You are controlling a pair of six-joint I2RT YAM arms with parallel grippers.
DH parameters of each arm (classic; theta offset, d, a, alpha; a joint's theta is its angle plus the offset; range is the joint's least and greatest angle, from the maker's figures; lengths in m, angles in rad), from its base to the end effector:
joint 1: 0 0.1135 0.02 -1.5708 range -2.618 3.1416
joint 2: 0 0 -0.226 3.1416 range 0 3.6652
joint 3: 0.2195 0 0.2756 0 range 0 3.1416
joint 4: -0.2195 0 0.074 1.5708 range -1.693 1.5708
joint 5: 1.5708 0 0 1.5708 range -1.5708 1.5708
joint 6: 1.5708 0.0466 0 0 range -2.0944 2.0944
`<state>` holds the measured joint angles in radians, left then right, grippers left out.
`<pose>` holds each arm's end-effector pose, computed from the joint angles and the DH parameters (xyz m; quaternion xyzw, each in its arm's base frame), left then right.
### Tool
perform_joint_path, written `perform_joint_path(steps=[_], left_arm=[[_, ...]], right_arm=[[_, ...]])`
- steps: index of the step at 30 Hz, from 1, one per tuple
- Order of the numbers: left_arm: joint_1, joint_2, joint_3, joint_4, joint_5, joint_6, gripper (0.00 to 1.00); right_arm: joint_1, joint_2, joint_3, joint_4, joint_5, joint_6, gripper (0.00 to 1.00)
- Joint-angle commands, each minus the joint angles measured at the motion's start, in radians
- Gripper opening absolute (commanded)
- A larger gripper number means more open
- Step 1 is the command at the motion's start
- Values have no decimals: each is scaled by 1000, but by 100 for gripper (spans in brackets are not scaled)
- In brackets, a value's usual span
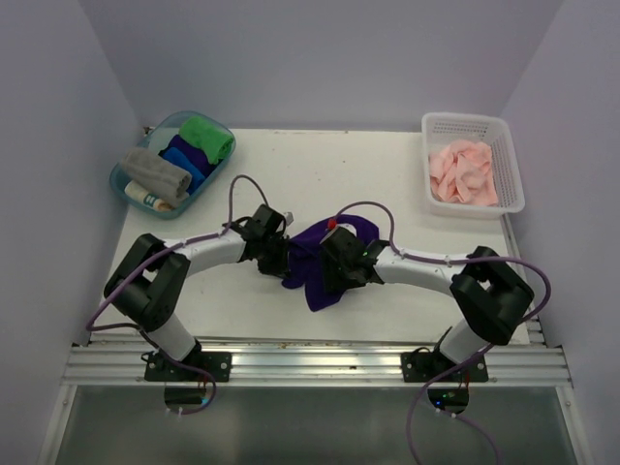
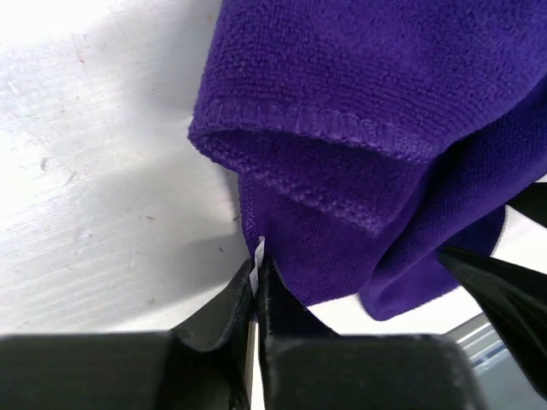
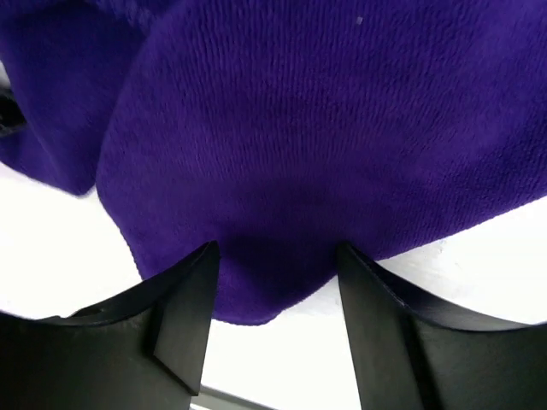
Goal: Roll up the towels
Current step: Flatten the towel
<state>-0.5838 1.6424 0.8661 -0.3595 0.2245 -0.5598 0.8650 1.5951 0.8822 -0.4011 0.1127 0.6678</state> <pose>0.2617 -0.1853 0.0850 0.0358 0.9699 -0.2080 0.1211 0.2124 0.2411 0.1009 -0.0830 0.9690 0.1173 0.2009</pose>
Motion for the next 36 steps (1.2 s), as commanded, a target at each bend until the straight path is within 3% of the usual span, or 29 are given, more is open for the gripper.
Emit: perform_joint_path(steps=[1, 4, 5, 6, 10, 13, 17, 22, 25, 31, 36], left_arm=[[-1, 8, 25, 16, -34, 9, 0], [-1, -15, 56, -7, -65, 15, 0], [-1, -24, 82, -30, -77, 17, 0], [1, -41, 97, -42, -91, 21, 0], [30, -72, 171, -75, -136, 53, 0], [88, -67, 263, -104, -136, 80, 0], [186, -90, 419, -119, -120, 100, 0], [280, -115, 655, -179, -175, 135, 0], [317, -162, 751, -213, -201, 153, 0], [381, -380, 633, -161, -215, 167, 0], [381, -582, 285, -107, -249, 129, 0]], right_arm=[[2, 29, -23, 80, 74, 68, 58], [2, 46, -23, 84, 119, 73, 30], [2, 40, -5, 68, 137, 72, 8], [2, 34, 6, 39, 159, 67, 1], [-41, -43, 46, -1, 283, 1, 0], [-156, -107, 86, -4, 266, -68, 0], [-302, -172, 242, -21, 246, -172, 0], [-360, -211, 493, -70, 266, -280, 0], [-377, -277, 543, -74, 292, -304, 0], [-396, -469, 428, -94, 344, -287, 0], [-399, -650, 111, -146, 403, -211, 1]])
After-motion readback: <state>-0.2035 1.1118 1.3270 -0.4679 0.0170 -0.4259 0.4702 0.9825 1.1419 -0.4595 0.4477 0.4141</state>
